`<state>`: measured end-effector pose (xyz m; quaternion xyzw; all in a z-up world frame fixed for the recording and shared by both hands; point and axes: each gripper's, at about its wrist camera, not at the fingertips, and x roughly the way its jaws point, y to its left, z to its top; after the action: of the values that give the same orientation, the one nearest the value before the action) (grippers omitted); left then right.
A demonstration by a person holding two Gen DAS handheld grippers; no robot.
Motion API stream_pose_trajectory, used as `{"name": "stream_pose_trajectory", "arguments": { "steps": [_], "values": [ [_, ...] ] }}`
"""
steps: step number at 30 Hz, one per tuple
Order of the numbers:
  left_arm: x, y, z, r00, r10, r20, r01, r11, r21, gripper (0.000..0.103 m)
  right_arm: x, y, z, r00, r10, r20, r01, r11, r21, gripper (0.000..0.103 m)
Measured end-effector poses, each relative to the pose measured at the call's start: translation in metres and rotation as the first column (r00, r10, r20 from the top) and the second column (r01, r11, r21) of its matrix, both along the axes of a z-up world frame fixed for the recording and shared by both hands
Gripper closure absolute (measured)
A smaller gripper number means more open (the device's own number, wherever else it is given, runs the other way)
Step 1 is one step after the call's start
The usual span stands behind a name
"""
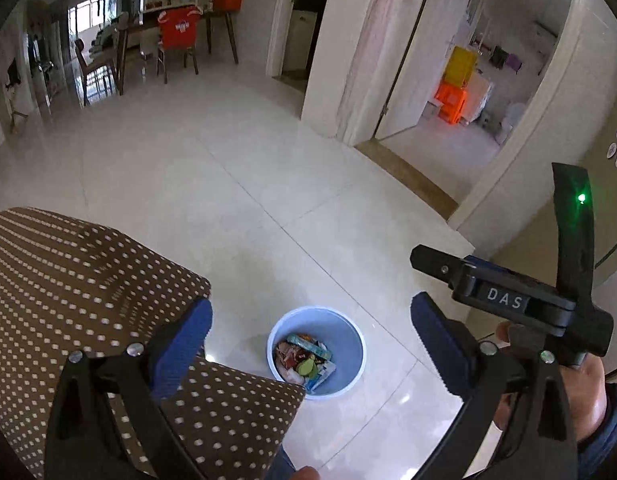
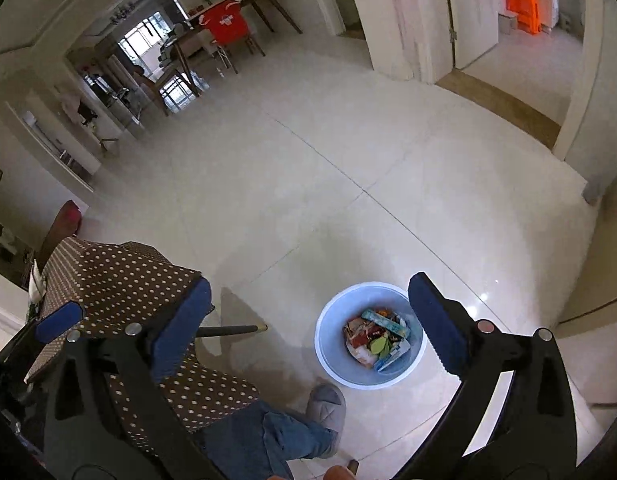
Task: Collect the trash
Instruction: 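Open both grippers over the blue bucket to drop the items, then move both open tools back to the newspaper on the table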
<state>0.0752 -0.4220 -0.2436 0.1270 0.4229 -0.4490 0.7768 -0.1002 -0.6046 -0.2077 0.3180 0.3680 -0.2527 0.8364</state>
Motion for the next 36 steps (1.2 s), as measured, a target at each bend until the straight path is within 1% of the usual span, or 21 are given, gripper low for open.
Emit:
{"name": "stream_pose_trajectory", "arguments": {
  "steps": [4,10,15,20,24,29,31,32,33,35,36],
  "values": [
    [0.001,0.017,0.018,0.999,0.013,0.043,-0.012,1.0,-0.028,0.005,0.012,0.014,0.018,0.999,0.028,0.018,-0.027,0.999,-0.031,0.006],
    [0.014,0.057,0.043,0.992,0.076,0.103,-0.07,0.995,-0.066,0.005,0.039,0.047,0.044,0.994,0.096,0.045,-0.093,0.993,-0.074,0.006],
    [0.03,0.097,0.066,0.975,0.149,0.164,-0.134,0.986,-0.095,0.005,0.067,0.08,0.063,0.984,0.166,0.068,-0.158,0.981,-0.109,0.006],
    [0.045,0.139,0.078,0.957,0.22,0.191,-0.199,0.972,-0.123,0.005,0.097,0.117,0.081,0.966,0.243,0.088,-0.229,0.963,-0.141,0.006],
    [0.057,0.183,0.085,0.933,0.284,0.22,-0.259,0.956,-0.138,0.005,0.124,0.152,0.09,0.943,0.316,0.102,-0.299,0.942,-0.153,0.006],
    [0.07,0.237,0.086,0.894,0.379,0.238,-0.351,0.924,-0.153,0.005,0.161,0.204,0.096,0.905,0.413,0.101,-0.393,0.904,-0.169,0.006],
    [0.077,0.264,0.085,0.87,0.426,0.25,-0.399,0.904,-0.152,0.005,0.178,0.23,0.097,0.884,0.458,0.095,-0.438,0.882,-0.175,0.006],
    [0.08,0.273,0.084,0.861,0.441,0.251,-0.415,0.897,-0.151,0.005,0.186,0.243,0.096,0.874,0.477,0.094,-0.457,0.872,-0.174,0.006],
    [0.085,0.29,0.083,0.846,0.471,0.251,-0.446,0.882,-0.15,0.005,0.192,0.252,0.096,0.867,0.49,0.094,-0.471,0.866,-0.171,0.006],
    [0.092,0.313,0.079,0.827,0.508,0.241,-0.485,0.861,-0.152,0.005,0.211,0.275,0.094,0.845,0.526,0.093,-0.508,0.846,-0.164,0.006],
    [0.097,0.328,0.077,0.814,0.533,0.232,-0.51,0.846,-0.153,0.005,0.219,0.287,0.092,0.833,0.545,0.091,-0.528,0.834,-0.16,0.006]
  ]
}}
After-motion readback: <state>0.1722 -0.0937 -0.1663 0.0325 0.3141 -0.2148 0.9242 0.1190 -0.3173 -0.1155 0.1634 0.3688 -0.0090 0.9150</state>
